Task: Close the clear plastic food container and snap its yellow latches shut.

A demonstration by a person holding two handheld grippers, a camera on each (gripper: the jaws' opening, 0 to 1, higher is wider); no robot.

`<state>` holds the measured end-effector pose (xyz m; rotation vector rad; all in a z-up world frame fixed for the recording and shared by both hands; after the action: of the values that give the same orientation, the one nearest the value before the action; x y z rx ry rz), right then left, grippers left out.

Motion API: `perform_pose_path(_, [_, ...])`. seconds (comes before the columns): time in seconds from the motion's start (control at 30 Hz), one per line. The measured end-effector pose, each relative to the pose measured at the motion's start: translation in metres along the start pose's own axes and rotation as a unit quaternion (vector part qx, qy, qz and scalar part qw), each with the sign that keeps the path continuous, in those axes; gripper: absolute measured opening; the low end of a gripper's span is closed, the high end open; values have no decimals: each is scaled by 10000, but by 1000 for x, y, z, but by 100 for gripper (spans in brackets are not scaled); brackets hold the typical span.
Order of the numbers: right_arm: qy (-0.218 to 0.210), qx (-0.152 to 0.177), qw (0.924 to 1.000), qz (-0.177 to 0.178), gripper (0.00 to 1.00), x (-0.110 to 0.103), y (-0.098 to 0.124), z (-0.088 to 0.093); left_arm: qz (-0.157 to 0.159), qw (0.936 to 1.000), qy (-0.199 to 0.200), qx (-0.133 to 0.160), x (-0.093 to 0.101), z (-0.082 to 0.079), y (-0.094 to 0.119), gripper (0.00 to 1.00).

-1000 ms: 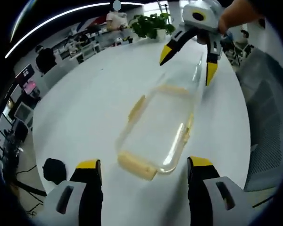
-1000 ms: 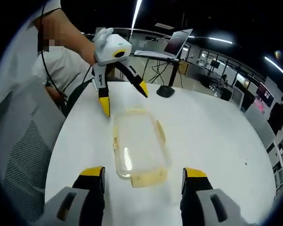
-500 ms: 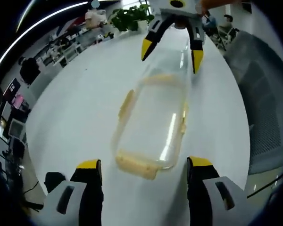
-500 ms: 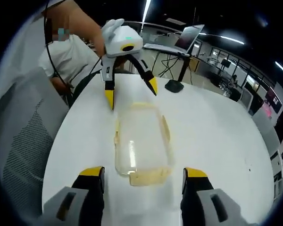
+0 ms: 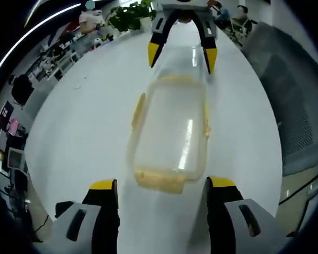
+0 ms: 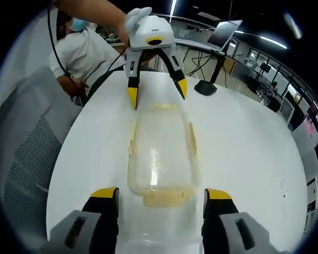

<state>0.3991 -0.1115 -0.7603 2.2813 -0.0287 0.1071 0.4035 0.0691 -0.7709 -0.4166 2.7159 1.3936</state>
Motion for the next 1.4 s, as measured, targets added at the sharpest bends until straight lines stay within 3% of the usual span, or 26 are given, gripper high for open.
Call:
perform_pose_path(0.13, [37,-221,9997,-131,61,2,-4,5,143,9998,-89,-83,0,2,-3,65])
perform_pose_path(0.6, [-83,-446,9982,-399,61,4,-12,11,486,9983,-251,-192,-4,2,-10,62])
perform_pose_path(0.83, [-164,-552,9970,-509,60,2,-16,15,762,9963,-254,-303,-6,2,-13,55])
perform_pose_path(1.2, [-131,-663,9966,-466,58,3,-25,18,1143,9923,-290,-369,3,2,-15,45])
perform_pose_path(1.4, [-151,-744,9962,-435,55,6,-24,18,1145,9925,-275,-334,2,3,-15,45])
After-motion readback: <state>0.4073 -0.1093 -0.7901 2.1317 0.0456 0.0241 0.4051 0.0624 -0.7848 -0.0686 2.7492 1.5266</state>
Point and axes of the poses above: the point that each gripper's makers call its tool centre point, and the gripper's own axes: y roughly backward along the fingers, x roughly to its right, z roughly out of its underside, the point moved 2 cm from there along y, roughly backward along the fingers, and after that the axes turned 7 degrees about x, right-handed, at the moved point
